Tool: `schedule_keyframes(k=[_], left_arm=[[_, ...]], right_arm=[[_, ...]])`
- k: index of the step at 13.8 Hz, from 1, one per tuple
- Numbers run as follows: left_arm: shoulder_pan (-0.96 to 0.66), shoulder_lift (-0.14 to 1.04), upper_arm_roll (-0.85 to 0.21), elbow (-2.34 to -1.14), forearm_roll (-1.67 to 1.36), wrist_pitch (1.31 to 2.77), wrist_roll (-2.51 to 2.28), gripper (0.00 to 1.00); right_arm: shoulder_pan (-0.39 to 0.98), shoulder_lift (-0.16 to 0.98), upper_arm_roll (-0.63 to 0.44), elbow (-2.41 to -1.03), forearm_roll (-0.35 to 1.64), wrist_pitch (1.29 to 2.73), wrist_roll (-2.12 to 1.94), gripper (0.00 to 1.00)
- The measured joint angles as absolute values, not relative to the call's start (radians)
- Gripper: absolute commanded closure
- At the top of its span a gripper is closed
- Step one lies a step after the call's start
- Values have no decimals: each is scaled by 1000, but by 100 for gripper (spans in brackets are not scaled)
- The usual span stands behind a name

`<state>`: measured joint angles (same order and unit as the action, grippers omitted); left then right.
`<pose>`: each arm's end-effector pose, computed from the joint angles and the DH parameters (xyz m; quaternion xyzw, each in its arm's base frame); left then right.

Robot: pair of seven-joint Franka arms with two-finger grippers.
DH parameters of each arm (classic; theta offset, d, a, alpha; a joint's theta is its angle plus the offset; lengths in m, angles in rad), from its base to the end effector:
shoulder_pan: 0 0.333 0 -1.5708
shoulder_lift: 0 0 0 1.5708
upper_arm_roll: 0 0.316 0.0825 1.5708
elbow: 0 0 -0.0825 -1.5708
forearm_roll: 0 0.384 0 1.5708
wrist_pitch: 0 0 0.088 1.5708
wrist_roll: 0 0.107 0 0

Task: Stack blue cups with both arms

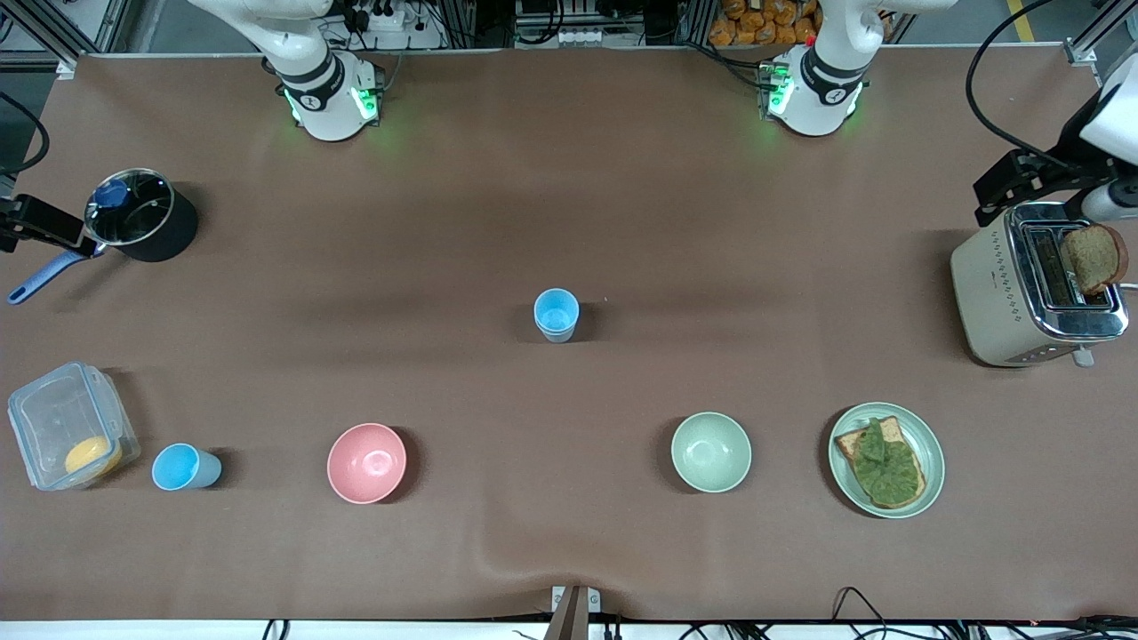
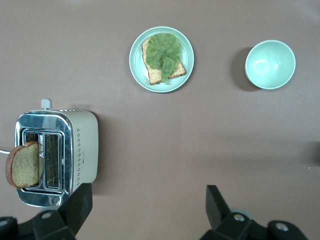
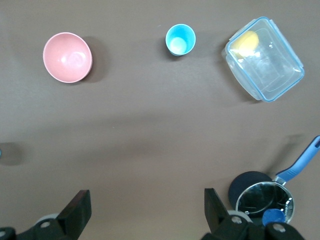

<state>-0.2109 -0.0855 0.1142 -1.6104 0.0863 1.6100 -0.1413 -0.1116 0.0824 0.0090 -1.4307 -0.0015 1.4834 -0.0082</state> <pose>0.5306 -0.0396 0.6558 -0.9981 -0.0224 -0.0465 0.0330 0.5686 -0.0590 0.6361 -0.9988 0.0472 0.0148 0.0004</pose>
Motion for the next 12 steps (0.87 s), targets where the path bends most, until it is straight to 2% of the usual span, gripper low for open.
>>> schedule_keyframes(k=[12], left_arm=[[-206, -53, 107, -1605, 85, 1606, -145, 0]], right_arm=[[-111, 82, 19, -1431, -4, 1482, -8, 0]])
